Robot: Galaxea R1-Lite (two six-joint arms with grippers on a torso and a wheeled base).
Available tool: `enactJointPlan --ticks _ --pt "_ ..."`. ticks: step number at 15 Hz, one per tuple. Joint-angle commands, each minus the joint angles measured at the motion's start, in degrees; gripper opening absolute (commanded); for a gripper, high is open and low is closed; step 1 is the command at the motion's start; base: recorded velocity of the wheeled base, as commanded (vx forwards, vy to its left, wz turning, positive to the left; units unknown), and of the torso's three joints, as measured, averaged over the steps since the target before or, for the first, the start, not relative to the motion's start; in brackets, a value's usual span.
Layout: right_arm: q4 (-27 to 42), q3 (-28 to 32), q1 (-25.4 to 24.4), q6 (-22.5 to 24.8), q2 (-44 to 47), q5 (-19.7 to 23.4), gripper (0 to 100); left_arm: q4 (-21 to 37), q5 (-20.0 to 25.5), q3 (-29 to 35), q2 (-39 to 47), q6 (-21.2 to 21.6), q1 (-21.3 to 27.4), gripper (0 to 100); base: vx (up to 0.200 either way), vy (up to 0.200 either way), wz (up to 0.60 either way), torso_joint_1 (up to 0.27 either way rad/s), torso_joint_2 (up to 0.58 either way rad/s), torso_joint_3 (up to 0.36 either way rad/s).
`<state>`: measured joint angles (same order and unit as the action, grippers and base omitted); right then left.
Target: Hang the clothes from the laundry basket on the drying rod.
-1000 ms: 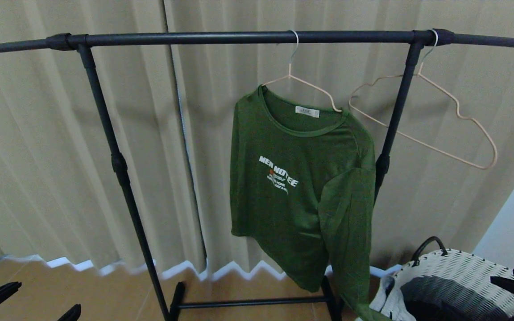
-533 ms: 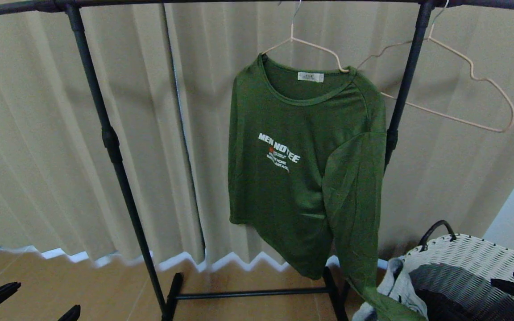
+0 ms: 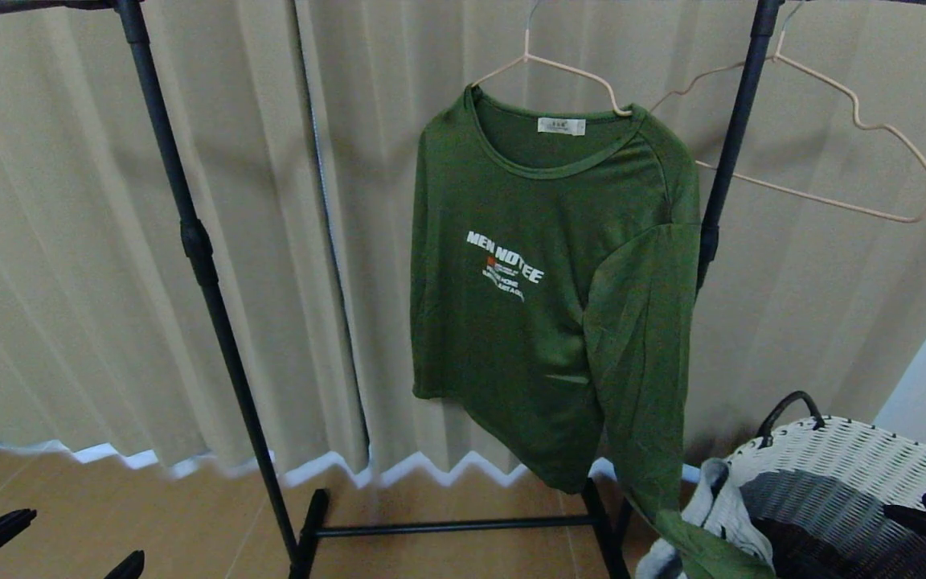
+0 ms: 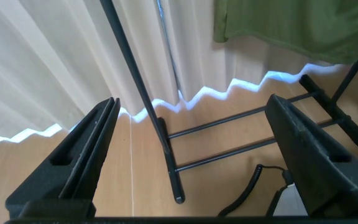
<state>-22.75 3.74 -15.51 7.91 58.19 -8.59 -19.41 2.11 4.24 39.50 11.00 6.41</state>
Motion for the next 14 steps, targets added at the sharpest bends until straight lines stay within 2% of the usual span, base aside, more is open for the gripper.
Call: enactJointPlan --ticks 1,4,12,14 --pt "0.0 -0.1 -0.1 0.1 0.1 0.0 100 0.0 0.0 0.3 0.1 0.0 0.0 100 0.0 0.0 0.0 0.0 0.0 0.0" --pt "0.1 -0.1 -0.1 0.1 0.1 0.0 100 0.1 0.0 0.3 0.5 -0.1 0.0 100 0.0 0.0 0.0 0.0 0.0 0.0" --pt "0.1 -0.6 -0.1 0.8 0.0 0.0 100 0.0 0.0 0.0 0.1 0.0 0.0 100 0.2 0.0 0.0 0.003 0.0 0.004" --pt "-0.1 -1.1 -0.1 0.8 -0.4 0.1 100 0.0 0.0 -0.1 -0.1 0.1 0.1 100 0.0 0.0 0.0 0.0 0.0 0.0"
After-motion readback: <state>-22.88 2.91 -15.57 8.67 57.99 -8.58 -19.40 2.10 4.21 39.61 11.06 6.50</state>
